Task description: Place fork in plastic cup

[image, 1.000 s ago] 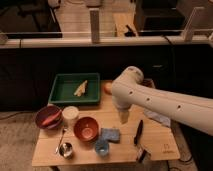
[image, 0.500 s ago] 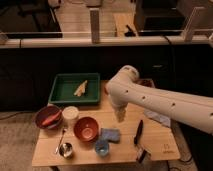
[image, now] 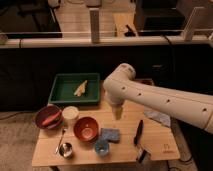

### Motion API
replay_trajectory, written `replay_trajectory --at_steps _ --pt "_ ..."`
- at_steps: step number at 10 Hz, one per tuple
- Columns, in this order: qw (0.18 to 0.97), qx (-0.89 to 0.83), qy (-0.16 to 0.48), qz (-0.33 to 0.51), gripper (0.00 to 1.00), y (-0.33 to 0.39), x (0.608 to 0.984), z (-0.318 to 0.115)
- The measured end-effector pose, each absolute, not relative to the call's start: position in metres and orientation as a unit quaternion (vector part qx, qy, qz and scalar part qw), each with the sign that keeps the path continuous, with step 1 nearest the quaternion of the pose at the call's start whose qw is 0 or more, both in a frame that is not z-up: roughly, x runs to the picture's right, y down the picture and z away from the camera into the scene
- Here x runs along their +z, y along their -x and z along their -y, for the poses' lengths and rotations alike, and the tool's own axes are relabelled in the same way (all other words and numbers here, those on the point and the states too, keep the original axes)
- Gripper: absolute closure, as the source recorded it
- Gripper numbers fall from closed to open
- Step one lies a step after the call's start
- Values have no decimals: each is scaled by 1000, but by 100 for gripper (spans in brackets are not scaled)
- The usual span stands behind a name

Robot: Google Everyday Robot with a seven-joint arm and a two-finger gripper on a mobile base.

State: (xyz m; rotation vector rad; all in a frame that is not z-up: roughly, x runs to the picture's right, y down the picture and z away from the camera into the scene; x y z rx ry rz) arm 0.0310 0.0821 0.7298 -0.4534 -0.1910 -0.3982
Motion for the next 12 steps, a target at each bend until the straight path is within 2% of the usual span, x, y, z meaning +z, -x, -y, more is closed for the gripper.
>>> replay_trajectory --at_steps 12 --pt "939 -218 229 138 20 -19 755 -60"
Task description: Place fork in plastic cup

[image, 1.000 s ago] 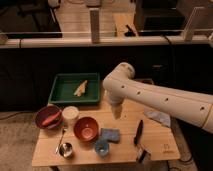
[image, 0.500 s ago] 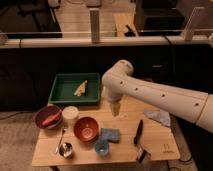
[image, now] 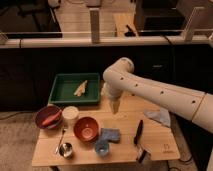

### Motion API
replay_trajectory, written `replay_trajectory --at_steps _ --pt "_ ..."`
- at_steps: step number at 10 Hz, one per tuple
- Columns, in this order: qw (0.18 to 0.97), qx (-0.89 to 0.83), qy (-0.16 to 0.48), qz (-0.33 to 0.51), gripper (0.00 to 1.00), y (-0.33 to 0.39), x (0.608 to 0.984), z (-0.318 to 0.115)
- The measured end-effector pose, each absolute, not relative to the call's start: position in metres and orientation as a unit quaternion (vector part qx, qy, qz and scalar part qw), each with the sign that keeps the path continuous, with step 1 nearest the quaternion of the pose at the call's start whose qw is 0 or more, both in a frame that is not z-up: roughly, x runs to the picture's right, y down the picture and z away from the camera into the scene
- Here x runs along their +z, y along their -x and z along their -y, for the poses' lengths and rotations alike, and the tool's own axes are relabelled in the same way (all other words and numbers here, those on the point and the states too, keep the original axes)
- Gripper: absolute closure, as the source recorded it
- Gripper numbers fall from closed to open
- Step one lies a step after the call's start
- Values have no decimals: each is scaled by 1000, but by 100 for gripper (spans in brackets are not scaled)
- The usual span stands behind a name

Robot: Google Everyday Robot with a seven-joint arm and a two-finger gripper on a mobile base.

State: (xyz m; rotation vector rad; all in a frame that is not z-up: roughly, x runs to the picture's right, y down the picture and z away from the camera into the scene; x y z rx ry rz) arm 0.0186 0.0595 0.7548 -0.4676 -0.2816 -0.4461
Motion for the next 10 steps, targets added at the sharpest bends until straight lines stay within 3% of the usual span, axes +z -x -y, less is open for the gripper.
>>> replay_trajectory --at_steps 10 --pt "930 -224 230 178 20 -21 763 -49"
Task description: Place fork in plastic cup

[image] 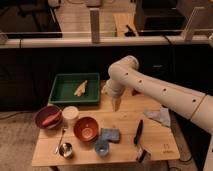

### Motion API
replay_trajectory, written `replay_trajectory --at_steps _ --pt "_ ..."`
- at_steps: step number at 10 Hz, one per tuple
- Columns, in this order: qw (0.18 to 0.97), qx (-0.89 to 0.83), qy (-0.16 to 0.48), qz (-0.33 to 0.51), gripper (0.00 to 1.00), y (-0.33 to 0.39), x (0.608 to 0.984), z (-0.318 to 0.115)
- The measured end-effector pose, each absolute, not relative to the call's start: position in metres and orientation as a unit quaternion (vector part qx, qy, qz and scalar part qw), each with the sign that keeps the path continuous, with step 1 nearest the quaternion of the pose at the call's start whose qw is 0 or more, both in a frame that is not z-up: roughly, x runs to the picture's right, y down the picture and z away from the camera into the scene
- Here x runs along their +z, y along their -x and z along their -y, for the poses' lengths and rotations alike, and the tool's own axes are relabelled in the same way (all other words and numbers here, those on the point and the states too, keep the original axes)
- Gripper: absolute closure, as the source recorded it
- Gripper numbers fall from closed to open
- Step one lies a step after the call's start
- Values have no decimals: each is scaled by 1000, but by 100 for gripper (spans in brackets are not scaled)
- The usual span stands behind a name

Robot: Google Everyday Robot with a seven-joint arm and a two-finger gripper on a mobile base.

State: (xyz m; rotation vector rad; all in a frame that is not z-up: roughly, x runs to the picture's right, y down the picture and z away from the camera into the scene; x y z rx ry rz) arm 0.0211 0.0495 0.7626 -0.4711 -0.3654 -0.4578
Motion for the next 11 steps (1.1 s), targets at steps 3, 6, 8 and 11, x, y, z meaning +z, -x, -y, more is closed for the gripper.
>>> replay_trajectory --at_steps 3,6,8,11 --pt "927 -228 228 193 20 -22 764 -48" --pt "919 -245 226 211 20 -18 765 -49" --pt "914 -255 226 222 20 -13 765 -50" --pt "908 -267 226 233 20 -7 763 -50"
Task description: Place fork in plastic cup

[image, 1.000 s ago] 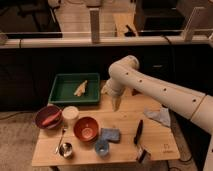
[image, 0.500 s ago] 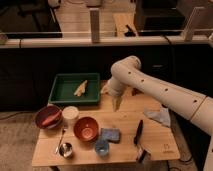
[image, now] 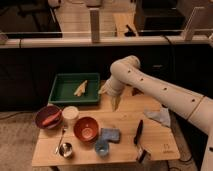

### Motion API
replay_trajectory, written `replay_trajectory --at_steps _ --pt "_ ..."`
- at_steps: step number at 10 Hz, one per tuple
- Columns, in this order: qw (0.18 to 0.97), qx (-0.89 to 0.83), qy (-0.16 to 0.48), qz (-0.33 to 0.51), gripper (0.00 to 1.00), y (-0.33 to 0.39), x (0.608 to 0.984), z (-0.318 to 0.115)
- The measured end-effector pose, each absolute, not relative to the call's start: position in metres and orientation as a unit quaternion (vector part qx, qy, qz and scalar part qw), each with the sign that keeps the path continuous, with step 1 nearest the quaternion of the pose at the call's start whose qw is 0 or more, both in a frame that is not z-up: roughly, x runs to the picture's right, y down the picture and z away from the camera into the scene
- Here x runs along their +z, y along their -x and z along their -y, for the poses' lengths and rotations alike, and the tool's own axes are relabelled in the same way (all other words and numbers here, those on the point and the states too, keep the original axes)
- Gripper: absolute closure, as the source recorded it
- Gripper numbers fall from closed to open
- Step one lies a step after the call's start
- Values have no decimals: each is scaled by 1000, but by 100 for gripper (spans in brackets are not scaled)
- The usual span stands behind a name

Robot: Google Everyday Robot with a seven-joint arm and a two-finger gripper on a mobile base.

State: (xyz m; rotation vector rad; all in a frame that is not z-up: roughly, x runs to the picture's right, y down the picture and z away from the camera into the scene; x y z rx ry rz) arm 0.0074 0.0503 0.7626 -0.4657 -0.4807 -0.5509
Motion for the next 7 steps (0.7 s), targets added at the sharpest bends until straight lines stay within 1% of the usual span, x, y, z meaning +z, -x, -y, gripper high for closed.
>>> replay_trajectory --at_steps 7 --pt "892 -297 228 253 20 17 758 -55"
